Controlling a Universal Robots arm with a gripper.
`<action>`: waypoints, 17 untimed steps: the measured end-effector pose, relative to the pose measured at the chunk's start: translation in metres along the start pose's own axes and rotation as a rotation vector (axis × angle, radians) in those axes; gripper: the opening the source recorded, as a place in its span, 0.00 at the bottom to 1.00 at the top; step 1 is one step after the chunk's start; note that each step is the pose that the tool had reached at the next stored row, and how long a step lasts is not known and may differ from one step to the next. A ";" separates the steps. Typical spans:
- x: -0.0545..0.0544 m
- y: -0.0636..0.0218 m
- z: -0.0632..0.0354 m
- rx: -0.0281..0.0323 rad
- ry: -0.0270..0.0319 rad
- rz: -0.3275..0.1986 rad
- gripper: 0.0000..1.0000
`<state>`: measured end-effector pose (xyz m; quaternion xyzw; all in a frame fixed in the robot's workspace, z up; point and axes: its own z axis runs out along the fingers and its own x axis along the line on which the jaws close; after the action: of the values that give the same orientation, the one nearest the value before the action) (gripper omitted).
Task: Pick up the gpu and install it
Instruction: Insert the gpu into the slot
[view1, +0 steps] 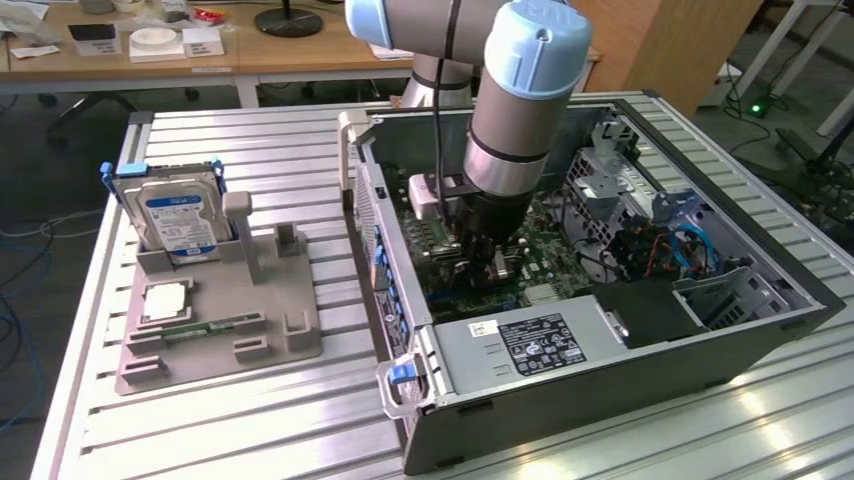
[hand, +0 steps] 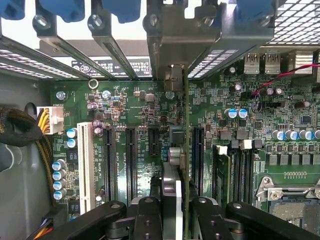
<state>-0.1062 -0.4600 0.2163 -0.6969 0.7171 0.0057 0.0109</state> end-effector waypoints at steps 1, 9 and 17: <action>0.000 0.0000 0.0000 0.0000 -0.0001 0.000 0.28; 0.000 0.0000 -0.0024 0.0004 0.0000 0.000 0.35; -0.001 -0.0002 -0.0271 0.0081 -0.0004 0.000 0.35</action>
<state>-0.1062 -0.4595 0.2434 -0.6969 0.7170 0.0029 0.0138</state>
